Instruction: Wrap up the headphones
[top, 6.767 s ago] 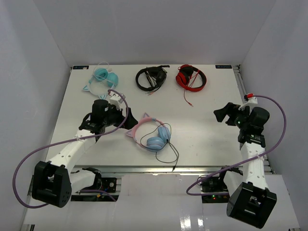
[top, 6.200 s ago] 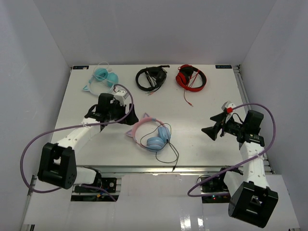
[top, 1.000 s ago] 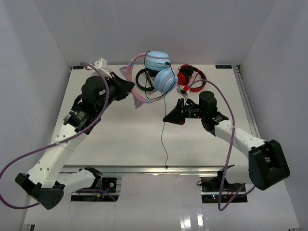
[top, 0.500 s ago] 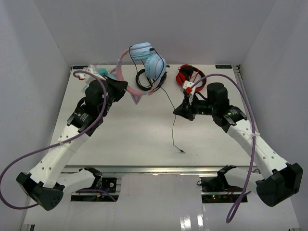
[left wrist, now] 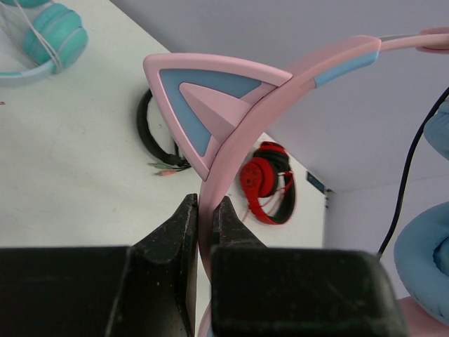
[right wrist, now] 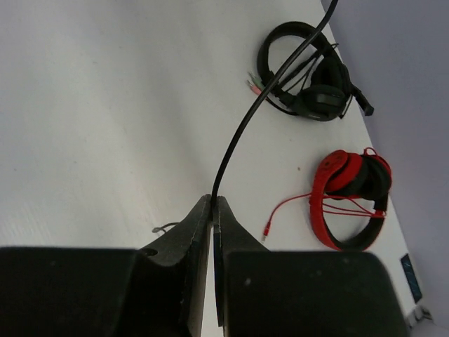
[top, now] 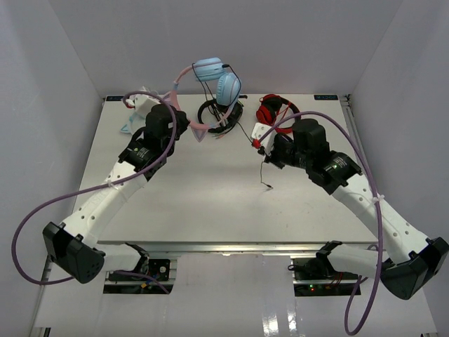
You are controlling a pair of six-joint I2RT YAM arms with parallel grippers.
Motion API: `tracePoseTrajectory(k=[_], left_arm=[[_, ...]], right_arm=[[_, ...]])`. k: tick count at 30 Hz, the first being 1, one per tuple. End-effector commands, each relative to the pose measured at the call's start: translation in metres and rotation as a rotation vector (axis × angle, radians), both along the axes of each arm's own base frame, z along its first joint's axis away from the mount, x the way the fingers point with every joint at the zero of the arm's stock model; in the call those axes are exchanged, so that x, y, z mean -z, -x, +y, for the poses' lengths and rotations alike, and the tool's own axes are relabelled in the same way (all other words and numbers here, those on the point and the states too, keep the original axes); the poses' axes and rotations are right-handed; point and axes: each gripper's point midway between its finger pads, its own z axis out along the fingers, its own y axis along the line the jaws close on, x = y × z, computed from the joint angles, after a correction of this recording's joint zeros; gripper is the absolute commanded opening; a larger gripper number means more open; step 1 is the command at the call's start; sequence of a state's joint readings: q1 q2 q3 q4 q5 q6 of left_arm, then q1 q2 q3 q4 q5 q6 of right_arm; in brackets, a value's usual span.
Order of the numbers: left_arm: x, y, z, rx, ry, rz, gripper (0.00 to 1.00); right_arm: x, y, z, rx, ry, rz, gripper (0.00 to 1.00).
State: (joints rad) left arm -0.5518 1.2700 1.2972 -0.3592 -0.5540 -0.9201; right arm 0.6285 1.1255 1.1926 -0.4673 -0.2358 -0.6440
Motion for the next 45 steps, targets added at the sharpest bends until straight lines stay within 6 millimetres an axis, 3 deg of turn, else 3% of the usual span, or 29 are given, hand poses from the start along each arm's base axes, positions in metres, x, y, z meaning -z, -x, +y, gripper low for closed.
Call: tracePoseTrajectory(k=[1, 4, 7, 8, 12, 18, 24, 26, 29, 35, 39, 45], left_arm=[[-0.010, -0.015, 0.013, -0.075, -0.095, -0.044, 0.00], [0.012, -0.022, 0.012, -0.071, -0.182, 0.001, 0.00], [0.045, -0.027, 0.008, -0.025, -0.313, 0.072, 0.00], [0.053, -0.027, 0.004, -0.006, -0.343, 0.087, 0.00], [0.092, -0.021, -0.022, 0.156, -0.463, 0.154, 0.00], [0.131, 0.001, -0.059, 0.365, -0.553, 0.202, 0.00], [0.142, 0.028, -0.087, 0.581, -0.523, 0.165, 0.00], [0.148, 0.041, -0.094, 0.654, -0.501, 0.161, 0.00], [0.141, 0.055, -0.102, 0.731, -0.464, 0.107, 0.00], [0.137, 0.090, -0.117, 0.927, -0.422, 0.042, 0.00], [0.137, 0.106, -0.121, 1.000, -0.398, 0.022, 0.00], [0.128, 0.115, -0.121, 1.031, -0.379, -0.008, 0.00]], right_arm=[[0.013, -0.021, -0.030, 0.114, 0.278, -0.212, 0.08], [0.031, -0.028, -0.048, 0.146, 0.440, -0.311, 0.08], [0.009, -0.035, -0.056, 0.160, 0.506, -0.434, 0.08], [-0.010, -0.036, -0.055, 0.166, 0.484, -0.464, 0.08], [-0.038, -0.033, -0.044, 0.104, 0.449, -0.493, 0.08], [-0.037, -0.029, -0.019, -0.018, 0.430, -0.464, 0.08], [-0.010, -0.028, -0.001, -0.079, 0.393, -0.398, 0.08], [0.002, -0.028, -0.001, -0.082, 0.406, -0.381, 0.08], [0.018, -0.030, -0.004, -0.076, 0.430, -0.376, 0.08], [0.026, -0.035, -0.002, -0.080, 0.421, -0.351, 0.08], [0.034, -0.029, 0.012, -0.132, 0.361, -0.286, 0.08], [0.042, -0.029, 0.020, -0.142, 0.287, -0.200, 0.08]])
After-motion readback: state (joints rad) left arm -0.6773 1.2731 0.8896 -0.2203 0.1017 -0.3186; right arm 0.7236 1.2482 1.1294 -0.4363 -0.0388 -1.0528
